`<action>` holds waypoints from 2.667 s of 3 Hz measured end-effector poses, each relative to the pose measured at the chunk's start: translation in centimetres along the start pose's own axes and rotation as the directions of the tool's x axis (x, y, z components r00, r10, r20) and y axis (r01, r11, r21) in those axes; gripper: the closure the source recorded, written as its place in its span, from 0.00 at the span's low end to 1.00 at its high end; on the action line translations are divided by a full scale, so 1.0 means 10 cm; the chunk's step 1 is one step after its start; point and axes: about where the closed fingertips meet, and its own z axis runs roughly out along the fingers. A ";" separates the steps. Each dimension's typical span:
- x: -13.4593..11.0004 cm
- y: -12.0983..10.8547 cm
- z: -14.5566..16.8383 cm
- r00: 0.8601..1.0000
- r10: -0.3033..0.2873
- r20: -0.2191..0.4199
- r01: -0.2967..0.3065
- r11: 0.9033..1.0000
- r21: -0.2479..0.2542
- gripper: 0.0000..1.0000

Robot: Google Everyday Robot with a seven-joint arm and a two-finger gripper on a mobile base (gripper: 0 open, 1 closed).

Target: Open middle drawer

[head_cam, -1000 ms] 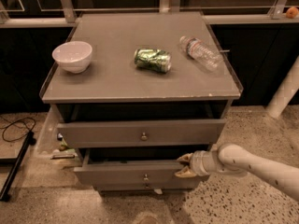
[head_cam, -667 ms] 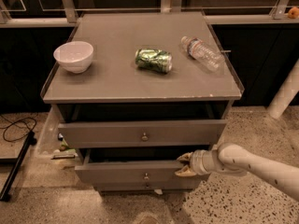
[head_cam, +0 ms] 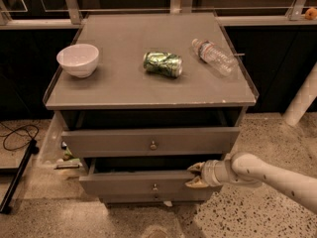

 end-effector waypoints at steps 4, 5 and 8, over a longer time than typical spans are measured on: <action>0.13 0.62 -0.31 0.999 0.004 0.035 -0.001 0.996 -0.085 0.70; 0.09 0.60 -0.35 0.999 0.004 0.035 -0.001 0.996 -0.085 0.93; 0.13 0.73 -0.44 0.999 0.006 0.032 -0.003 0.996 -0.088 0.74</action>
Offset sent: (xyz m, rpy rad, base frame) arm -0.1545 -0.0576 -0.0306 0.0476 0.1229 0.0676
